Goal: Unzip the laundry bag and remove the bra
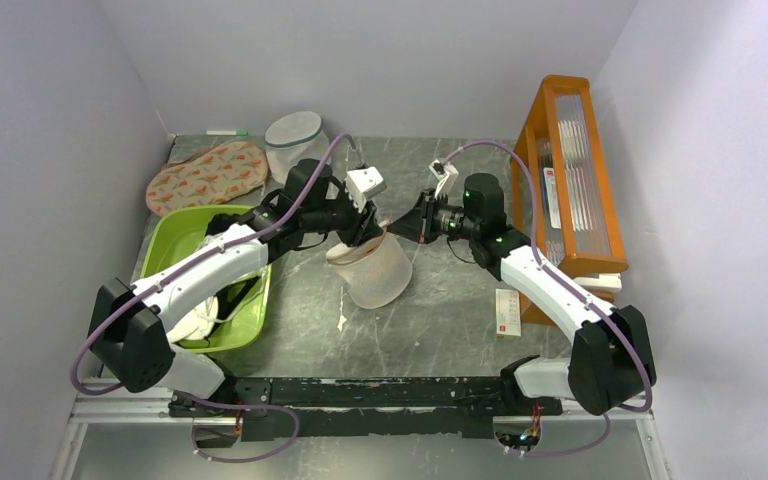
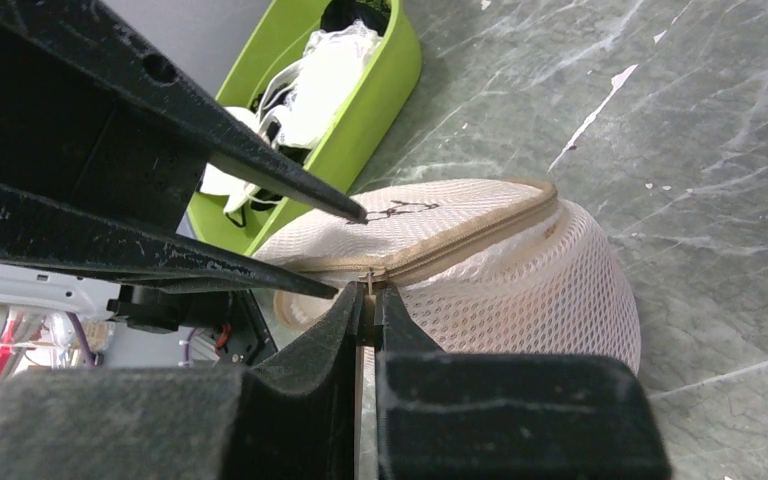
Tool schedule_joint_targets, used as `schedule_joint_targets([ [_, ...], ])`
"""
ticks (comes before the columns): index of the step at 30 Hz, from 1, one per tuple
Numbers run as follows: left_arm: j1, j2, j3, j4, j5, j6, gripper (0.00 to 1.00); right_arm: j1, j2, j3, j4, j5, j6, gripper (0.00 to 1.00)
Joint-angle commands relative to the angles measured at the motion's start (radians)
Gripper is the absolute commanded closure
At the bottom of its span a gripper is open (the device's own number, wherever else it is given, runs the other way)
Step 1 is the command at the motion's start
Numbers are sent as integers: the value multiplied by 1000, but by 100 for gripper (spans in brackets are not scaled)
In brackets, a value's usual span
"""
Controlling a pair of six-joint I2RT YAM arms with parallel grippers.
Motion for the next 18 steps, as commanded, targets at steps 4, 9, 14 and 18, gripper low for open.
schedule_joint_targets([
  [4,-7,17,41,-12,7,4,54,4,-33,19,4,-8,-1,100],
  [9,-10,19,49,-27,-8,14,69,5,-25,13,7,2,1,100],
  [14,-11,-12,35,-11,-17,17,91,6,-13,-8,52,13,36,100],
  [18,-11,-55,6,27,-47,18,93,1,5,-19,56,65,51,100],
])
